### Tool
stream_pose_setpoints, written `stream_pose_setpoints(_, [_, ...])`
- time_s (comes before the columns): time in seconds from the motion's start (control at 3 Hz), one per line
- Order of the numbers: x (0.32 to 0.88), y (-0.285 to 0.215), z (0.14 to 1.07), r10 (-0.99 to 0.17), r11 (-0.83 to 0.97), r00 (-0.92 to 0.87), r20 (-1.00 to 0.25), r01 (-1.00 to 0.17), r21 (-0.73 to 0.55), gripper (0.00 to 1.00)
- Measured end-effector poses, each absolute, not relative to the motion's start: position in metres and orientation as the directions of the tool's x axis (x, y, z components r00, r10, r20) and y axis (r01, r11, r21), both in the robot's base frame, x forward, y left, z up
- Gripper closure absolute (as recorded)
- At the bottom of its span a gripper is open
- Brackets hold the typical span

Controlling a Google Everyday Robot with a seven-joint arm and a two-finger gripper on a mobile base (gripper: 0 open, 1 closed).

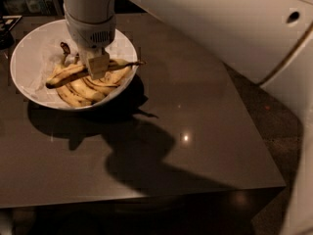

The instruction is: Pick banana from white bowl

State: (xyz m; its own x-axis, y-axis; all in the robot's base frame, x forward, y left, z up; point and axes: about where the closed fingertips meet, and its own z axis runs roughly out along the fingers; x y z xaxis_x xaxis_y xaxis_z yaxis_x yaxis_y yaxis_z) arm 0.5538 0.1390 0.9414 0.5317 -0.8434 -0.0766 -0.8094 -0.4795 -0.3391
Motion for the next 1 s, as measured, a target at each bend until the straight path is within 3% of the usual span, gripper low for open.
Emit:
stream_pose_setpoints(0.67, [0.494,0.106,0.967,-0.88,-0.404,0.465,-0.095,-0.839,-0.364,1.0])
stream_pose_setpoints(1.0, [0.492,0.104,0.967,-0.882,-0.401,0.462,-0.094,-0.84,-0.365,1.0])
